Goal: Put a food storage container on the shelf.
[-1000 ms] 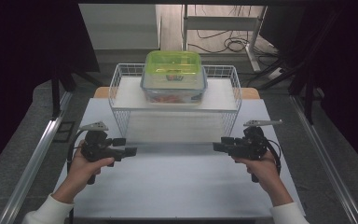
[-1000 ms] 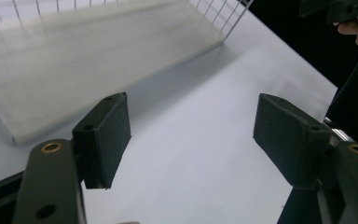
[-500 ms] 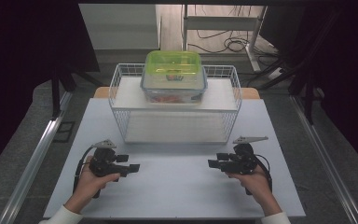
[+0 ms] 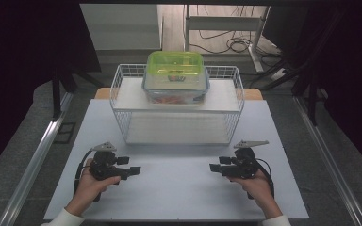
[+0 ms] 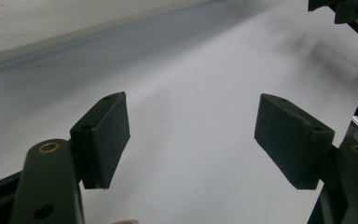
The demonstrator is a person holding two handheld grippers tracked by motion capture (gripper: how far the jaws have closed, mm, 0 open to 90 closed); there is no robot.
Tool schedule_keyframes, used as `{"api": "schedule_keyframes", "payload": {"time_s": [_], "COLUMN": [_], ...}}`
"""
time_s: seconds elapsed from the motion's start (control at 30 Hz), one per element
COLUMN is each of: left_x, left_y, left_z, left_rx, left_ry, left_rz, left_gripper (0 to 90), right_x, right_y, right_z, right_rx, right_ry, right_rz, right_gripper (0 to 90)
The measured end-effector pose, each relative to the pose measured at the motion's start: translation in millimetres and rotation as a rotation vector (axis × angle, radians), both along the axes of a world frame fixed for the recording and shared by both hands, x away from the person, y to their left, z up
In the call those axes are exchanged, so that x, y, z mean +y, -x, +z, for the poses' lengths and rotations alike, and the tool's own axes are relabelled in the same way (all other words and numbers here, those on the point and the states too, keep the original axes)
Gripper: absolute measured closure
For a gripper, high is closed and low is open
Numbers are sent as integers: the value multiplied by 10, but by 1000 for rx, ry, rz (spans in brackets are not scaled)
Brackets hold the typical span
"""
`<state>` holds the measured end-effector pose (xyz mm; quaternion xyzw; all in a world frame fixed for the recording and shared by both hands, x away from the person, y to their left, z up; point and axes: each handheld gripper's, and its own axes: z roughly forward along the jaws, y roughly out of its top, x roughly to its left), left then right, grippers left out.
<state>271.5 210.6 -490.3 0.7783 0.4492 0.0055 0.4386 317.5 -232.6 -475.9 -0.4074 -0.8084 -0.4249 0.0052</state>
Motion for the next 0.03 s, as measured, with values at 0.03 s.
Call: {"api": "schedule_keyframes", "payload": {"time_s": [0.03], "left_x": [1], "left_y": [3], "left_z": [-3], "left_rx": [2], "left_ry": [1], "left_rz": [0], "left_gripper": [260], "right_x": [1], "right_y": [2], "right_z": [2], "right_rx": [-4], "right_ry": [-3], "right_rz": [1], "right_gripper": [371]}}
